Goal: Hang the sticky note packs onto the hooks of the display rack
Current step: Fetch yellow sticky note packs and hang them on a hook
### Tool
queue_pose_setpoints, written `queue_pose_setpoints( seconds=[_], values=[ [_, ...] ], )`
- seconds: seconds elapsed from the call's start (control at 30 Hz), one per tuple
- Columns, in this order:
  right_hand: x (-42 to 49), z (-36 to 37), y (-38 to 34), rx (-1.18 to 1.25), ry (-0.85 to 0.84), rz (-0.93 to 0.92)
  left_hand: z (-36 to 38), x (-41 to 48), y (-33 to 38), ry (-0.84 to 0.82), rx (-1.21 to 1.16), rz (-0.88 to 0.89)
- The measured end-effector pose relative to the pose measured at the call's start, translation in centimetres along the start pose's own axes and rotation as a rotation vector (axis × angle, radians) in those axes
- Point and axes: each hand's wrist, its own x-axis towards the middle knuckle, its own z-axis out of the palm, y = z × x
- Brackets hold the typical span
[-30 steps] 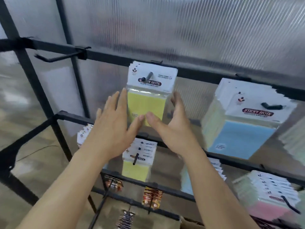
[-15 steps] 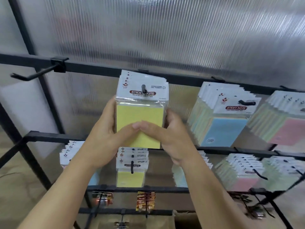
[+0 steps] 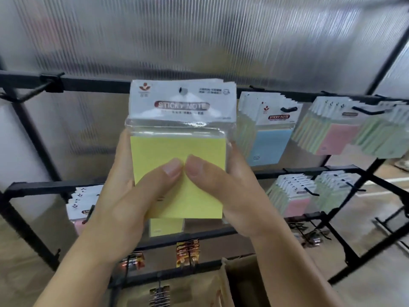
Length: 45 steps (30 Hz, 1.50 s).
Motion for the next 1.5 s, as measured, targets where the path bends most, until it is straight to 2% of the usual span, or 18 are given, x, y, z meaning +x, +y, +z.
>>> queue_pose_setpoints(
  seconds=[0.2, 0.47, 0.57, 0.67, 0.83, 1.17, 1.27, 1.4, 1.5],
  values=[
    [-2.3, 0.2, -0.3, -0.037, 0.075, 0.033, 1.1, -1.4, -1.0, 0.003, -0.081, -0.111],
    [-2.6, 0.4, -1.4, -0.076, 0.086, -0.048, 1.5, -2.3, -0.2, 0.039, -0.091, -0.053],
    [-3.3, 0.0, -0.8, -0.038, 0.119, -0.058, 2.1, -2.4, -0.6, -0.034, -0.072, -0.059],
    [-4.9, -0.6, 0.3, 0.007, 0.13, -0.04, 2.9, -2.8, -1.4, -0.11, -0.097, -0.143],
    [-8.8, -2.8, 2.2, 0.06, 0.267, 0.101, 5.9, -3.2, -3.6, -0.22, -0.109, -0.274],
    [-17.0, -9.6, 3.3, -0.013, 0.621, 0.277, 16.2, -3.6, -7.8, -0.424, -0.167, -0.448],
    [-19.5, -12.5, 3.1, -0.015, 0.675, 0.219, 20.1, -3.6, -9.0, -0.457, -0.15, -0.481],
    [-23.1, -17.3, 2.4, 0.116, 0.769, 0.246, 26.9, -3.9, -10.7, -0.513, -0.133, -0.494],
    [-25.9, -21.4, 2.3, 0.096, 0.876, 0.239, 32.9, -4.3, -12.3, -0.567, -0.143, -0.509]
  ],
)
